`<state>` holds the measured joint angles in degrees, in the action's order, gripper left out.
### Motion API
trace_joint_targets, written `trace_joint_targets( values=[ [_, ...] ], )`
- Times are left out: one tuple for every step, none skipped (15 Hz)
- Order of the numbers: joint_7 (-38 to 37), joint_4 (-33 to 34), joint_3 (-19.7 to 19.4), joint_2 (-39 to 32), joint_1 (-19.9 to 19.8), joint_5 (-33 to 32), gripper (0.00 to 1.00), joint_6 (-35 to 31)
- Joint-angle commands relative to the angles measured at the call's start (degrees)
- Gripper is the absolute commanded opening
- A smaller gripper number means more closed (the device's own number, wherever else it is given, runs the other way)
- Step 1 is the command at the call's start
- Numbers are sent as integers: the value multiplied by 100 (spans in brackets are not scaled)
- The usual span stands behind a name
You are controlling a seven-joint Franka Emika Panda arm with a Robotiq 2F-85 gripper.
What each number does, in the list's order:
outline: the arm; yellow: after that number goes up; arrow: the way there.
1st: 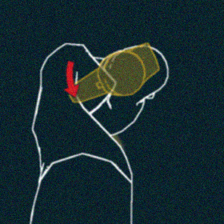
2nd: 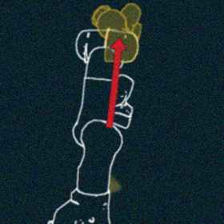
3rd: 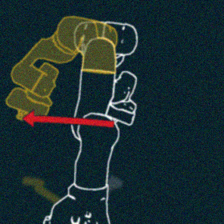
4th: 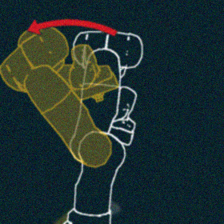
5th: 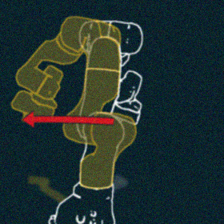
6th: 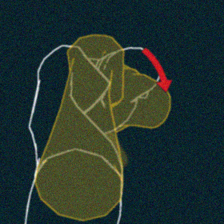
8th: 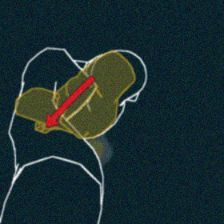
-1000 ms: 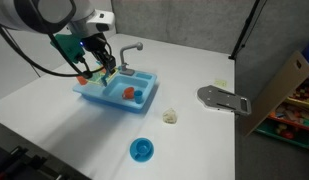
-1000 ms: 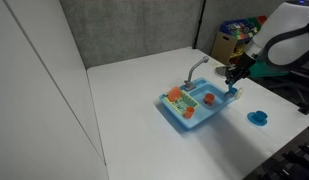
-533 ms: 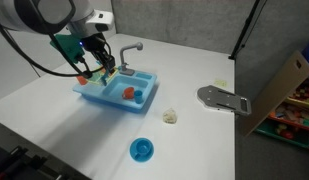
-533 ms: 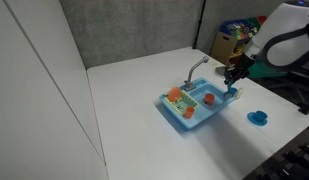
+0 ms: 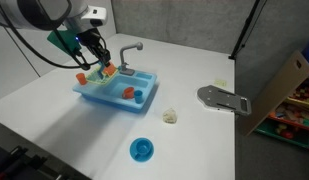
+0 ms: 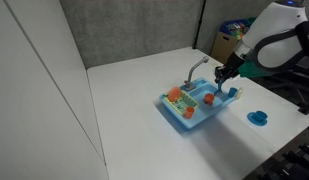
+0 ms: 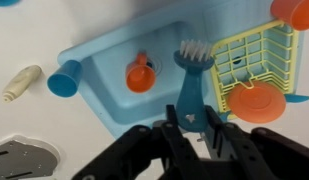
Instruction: Remove the brush that is in the blue cup which is on the blue saucer plate and put it in the dish drying rack
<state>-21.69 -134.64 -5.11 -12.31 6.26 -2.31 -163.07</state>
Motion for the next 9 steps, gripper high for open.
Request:
trace_joint_targets(
  values=[
    [-348, 421, 5, -300, 194, -89, 9, -45],
    [-424, 505, -15, -355, 264, -108, 9, -33],
    [-542, 589, -42, -417, 347, -116, 9, -16],
    [-613, 656, -44, -474, 398, -82, 9, -8],
    [-733, 721, -77, -549, 464, -83, 9, -16],
    [-872, 785, -119, -635, 526, -80, 9, -7],
    [-1003, 847, -161, -715, 578, -63, 9, 24],
    [-1125, 883, -210, -784, 628, -42, 9, 40],
    [-1250, 914, -269, -848, 675, -26, 9, 63]
  ],
)
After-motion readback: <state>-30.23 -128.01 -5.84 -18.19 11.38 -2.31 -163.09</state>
